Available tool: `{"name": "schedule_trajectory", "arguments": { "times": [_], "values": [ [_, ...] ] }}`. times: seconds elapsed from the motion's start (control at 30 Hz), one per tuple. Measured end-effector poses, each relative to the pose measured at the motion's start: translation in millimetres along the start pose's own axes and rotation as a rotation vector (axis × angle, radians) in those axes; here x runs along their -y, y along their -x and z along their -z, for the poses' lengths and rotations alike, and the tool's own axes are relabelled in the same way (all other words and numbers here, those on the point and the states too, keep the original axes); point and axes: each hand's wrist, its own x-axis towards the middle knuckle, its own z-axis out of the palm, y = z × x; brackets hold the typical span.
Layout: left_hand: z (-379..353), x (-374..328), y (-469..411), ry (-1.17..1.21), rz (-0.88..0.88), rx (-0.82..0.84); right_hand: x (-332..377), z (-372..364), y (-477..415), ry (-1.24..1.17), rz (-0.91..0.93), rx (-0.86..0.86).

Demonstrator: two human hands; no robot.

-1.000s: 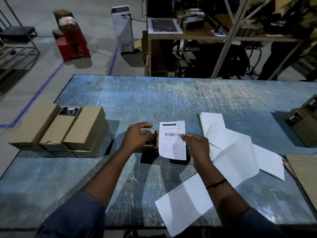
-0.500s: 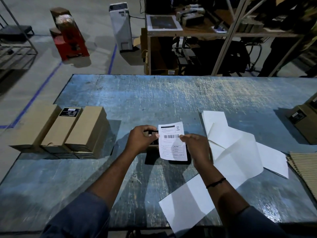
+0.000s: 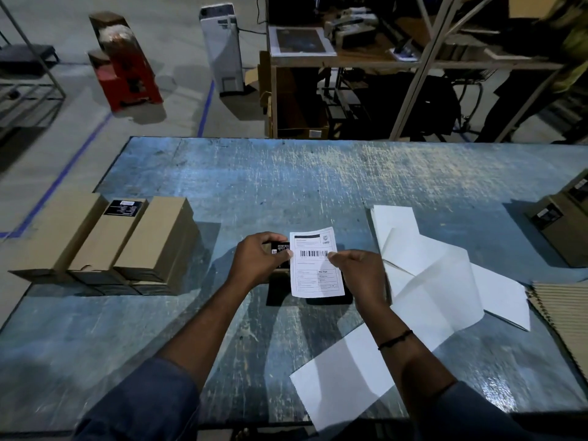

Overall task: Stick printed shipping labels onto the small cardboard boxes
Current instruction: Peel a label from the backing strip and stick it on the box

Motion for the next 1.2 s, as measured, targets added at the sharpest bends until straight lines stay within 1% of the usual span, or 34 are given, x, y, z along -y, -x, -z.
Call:
{"name": "schedule_trajectory", "arguments": {
  "times": [0.13, 0.3, 0.47, 0.6, 0.67, 0.87, 0.93, 1.07, 1.13, 1.2],
  "values": [
    [-0.1, 2.2, 0.3, 0.017, -0.006, 0.006, -0.9, 0.9, -1.1, 0.014, -0.003, 0.009],
    [3.3, 5.3, -1.1, 0.053, -0.03, 0.064, 0.7, 2.5, -0.5, -0.037, 0.003, 0.013],
    [6.1, 6.3, -4.5, 0.072, 0.006, 0.123, 11.6, 5.0, 1.9, -0.192, 0.0, 0.069],
    [12.0, 8.9, -6.9, 0.118, 0.037, 0.181, 24.8, 23.6, -10.3, -0.422, -0.09, -0.033],
    [15.3, 6.7, -7.0, 0.135, 0.036, 0.209, 29.2, 37.9, -18.0, -0.468, -0.116, -0.039],
    [30.7, 12.2, -9.5, 0.347, 0.084, 0.206, 26.1, 64.7, -26.1, -0.533, -0.148, -0.025],
    [31.4, 12.8, -9.8, 0.382, 0.102, 0.202, 19.8, 64.6, -27.0, -0.517, -0.156, -0.011],
    [28.7, 13.5, -13.8, 0.427, 0.138, 0.199, 9.3, 46.9, -24.2, -0.405, -0.153, 0.022],
    [26.9, 12.0, -14.3, 0.451, 0.164, 0.192, 8.0, 33.8, -19.1, -0.35, -0.126, 0.041],
    [23.4, 12.0, -14.2, 0.434, 0.144, 0.173, 6.5, 20.7, -14.1, -0.311, -0.086, 0.07]
  ]
}}
